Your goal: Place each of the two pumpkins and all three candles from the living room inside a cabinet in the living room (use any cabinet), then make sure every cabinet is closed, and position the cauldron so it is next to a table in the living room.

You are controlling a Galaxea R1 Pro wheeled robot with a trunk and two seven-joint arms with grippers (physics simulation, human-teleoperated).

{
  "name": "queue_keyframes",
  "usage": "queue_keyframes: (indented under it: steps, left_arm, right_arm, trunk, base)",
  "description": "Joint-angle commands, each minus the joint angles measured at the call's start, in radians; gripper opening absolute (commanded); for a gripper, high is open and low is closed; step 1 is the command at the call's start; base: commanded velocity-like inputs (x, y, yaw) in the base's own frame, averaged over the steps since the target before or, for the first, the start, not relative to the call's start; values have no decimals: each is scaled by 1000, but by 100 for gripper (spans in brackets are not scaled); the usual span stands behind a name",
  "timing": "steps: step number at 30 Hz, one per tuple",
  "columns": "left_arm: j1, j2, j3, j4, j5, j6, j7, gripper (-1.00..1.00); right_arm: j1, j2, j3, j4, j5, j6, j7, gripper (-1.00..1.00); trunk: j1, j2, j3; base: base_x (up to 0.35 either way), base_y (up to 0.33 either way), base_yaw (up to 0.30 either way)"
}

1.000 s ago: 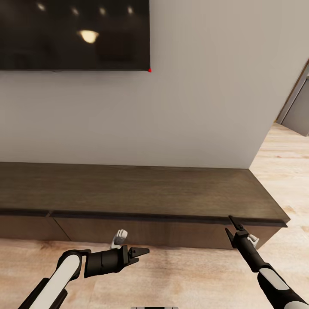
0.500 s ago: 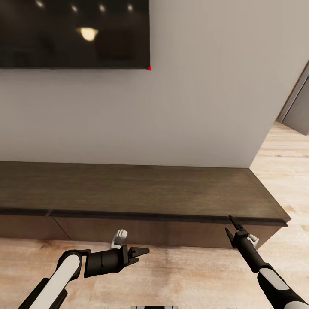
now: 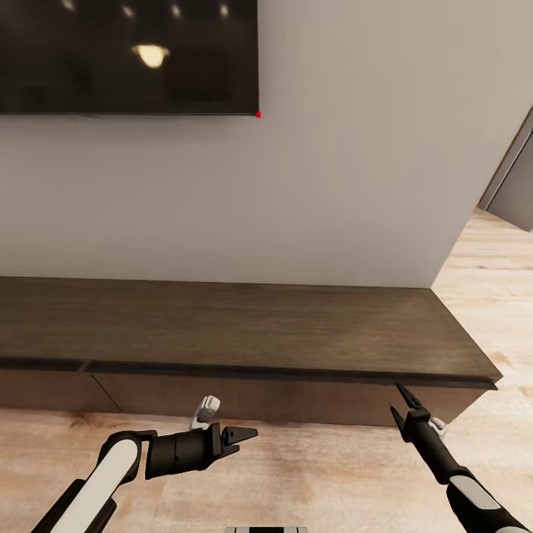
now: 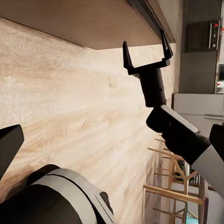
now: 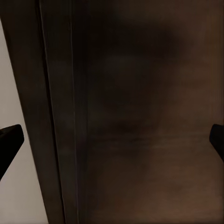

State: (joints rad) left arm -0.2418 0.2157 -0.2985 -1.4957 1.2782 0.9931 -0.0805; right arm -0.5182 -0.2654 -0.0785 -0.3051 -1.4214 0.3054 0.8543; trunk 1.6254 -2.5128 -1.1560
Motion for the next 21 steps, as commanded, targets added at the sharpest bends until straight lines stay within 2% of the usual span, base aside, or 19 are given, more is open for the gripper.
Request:
queue_keyframes:
  steps: [1,15,21]
  left_arm:
    - [-1,1,-1,0,-8,1,-8,100]
    - [-1,1,-1,0,-8,1,-8,100]
    - [-1,1,-1,0,-8,1,-8,100]
  right_arm:
    - [-1,0,-3,0,-6,10,2,100]
    - [-1,0,-1,-12,-5,11,18,100]
    - [-1,1,-1,-15,-4,11,28,100]
  trunk:
    - [0,0,-1]
    - [0,0,-1]
    - [0,0,-1]
  base:
    - [0,0,0]
    - [1,0,0]
    - [85,57,0]
